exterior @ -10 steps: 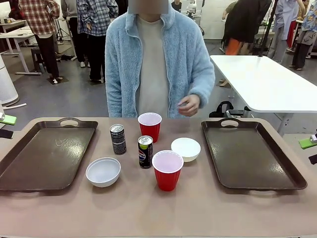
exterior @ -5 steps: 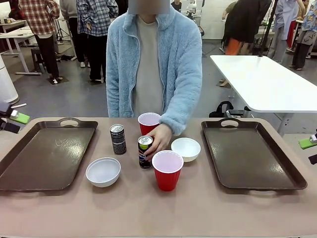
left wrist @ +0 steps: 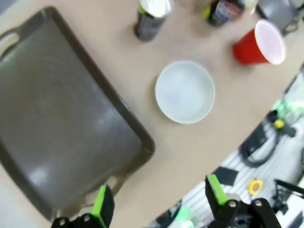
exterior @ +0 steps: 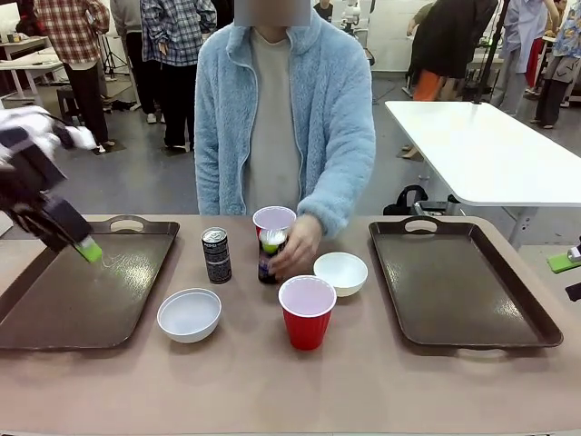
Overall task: Prepare tableware on both trays.
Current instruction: Pick up a Picnic Bowl from the table and place it on a Handle tray.
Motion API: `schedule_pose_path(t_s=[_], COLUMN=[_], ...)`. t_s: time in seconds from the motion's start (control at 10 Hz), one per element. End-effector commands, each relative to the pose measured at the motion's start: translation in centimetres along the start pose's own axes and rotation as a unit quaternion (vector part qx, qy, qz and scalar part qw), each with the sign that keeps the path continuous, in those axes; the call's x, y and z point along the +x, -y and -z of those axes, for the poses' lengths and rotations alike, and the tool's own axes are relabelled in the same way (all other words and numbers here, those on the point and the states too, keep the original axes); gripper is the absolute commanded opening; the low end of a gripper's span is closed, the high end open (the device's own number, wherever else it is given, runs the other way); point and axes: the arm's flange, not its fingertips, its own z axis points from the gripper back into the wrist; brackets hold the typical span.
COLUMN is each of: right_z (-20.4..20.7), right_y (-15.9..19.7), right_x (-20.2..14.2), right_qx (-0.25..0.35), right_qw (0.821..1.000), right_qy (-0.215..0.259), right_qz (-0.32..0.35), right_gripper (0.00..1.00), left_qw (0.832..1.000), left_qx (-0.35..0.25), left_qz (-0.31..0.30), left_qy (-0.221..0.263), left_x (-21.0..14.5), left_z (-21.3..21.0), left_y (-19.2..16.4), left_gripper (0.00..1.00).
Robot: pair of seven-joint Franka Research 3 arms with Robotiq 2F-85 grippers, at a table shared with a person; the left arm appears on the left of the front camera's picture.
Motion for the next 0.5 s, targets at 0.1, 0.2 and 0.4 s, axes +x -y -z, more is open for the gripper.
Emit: schedule_pose_path(t_s=[0.1, 0.2, 0.4], right_z=[0.1, 0.1, 0.1], right_y=[-0.1, -0.1, -0.1], right_x=[0.0, 0.0, 0.0], right_qx=[0.007, 0.007, 0.007], right_qw=[1.0, 1.0, 1.0], right_qy=[0.003, 0.003, 0.003], right_qz=[0.012, 0.012, 0.012], right_gripper=[1.0, 1.0, 1.0], left_qw=[0.997, 0.997, 0.996], left_qx=[0.07, 0.076, 0.082], left_qz=[-0.004, -0.014, -0.02], left_qy=[-0.013, -0.017, -0.032], left_x=[2.6, 3.6, 6.2], left_z=[7.0, 8.7, 11.1], left_y=[1.7, 2.2, 3.3], left_gripper=[1.0, 1.0, 1.0])
